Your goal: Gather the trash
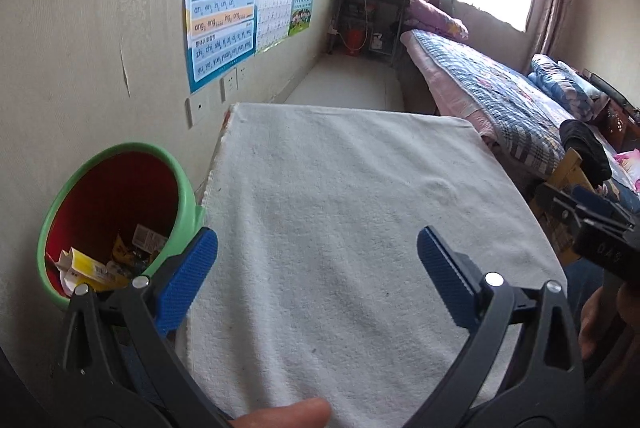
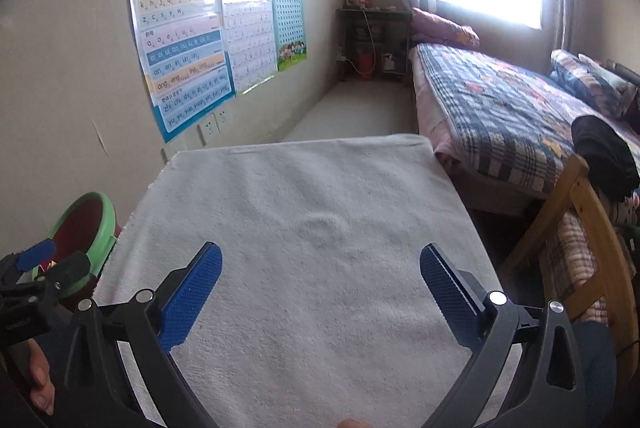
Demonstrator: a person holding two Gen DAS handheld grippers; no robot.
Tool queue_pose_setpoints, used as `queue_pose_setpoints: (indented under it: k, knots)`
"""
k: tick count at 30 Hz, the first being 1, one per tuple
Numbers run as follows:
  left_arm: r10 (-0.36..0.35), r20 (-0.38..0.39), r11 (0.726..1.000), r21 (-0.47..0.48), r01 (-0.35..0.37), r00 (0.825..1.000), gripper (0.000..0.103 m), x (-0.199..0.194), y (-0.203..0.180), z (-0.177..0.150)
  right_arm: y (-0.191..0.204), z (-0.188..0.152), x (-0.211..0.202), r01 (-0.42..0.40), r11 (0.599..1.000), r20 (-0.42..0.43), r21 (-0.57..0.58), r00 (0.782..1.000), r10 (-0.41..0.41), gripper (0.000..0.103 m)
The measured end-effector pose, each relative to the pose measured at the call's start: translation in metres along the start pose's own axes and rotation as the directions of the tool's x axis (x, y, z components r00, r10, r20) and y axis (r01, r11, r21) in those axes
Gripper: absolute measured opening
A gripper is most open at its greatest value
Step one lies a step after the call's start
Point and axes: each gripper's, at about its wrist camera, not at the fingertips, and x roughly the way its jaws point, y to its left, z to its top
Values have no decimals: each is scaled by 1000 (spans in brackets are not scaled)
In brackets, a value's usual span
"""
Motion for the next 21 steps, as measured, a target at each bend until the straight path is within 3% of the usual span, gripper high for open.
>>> queue_pose_setpoints:
  k: [21]
  knots:
    - [17,0,999,32,-17,1000,98,9,-8,-5,-4,-9,0,36,999,0,4,999,-36,96]
